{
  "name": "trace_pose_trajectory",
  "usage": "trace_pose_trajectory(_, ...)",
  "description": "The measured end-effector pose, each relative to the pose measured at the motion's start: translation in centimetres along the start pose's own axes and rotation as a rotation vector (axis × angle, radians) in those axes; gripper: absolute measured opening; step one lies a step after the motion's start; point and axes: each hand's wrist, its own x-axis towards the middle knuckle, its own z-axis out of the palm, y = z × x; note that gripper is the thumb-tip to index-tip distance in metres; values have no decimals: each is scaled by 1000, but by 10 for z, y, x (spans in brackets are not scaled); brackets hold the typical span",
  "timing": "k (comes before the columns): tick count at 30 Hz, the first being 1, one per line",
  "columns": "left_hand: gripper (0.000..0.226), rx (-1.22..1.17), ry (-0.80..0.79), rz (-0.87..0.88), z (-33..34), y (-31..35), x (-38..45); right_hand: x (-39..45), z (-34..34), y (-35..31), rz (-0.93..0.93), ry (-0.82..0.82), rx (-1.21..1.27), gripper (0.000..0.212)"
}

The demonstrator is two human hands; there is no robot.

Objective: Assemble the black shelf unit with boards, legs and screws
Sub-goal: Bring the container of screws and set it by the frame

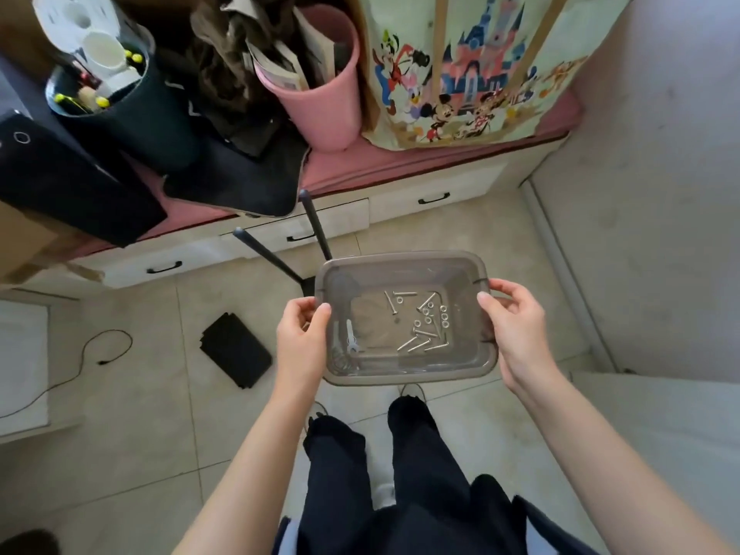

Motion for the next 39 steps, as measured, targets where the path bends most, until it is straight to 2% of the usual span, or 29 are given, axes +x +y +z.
trace_pose_trajectory(8,3,1,-153,-38,71,-17,1,40,-53,25,9,116,-5,21)
trace_pose_trajectory(17,5,99,-374,-93,146,-90,36,88,-94,117,72,269,34,21)
trace_pose_trajectory(22,5,160,-426,-119,198,-170,77,141,-100,203,110,335,57,19)
trace_pose_trajectory(30,7,178,-464,-130,272,-320,189,267,-75,362,117,363,30,16)
trace_pose_trajectory(39,8,163,-378,-141,322,-475,287,385,-22,513,81,330,-29,18)
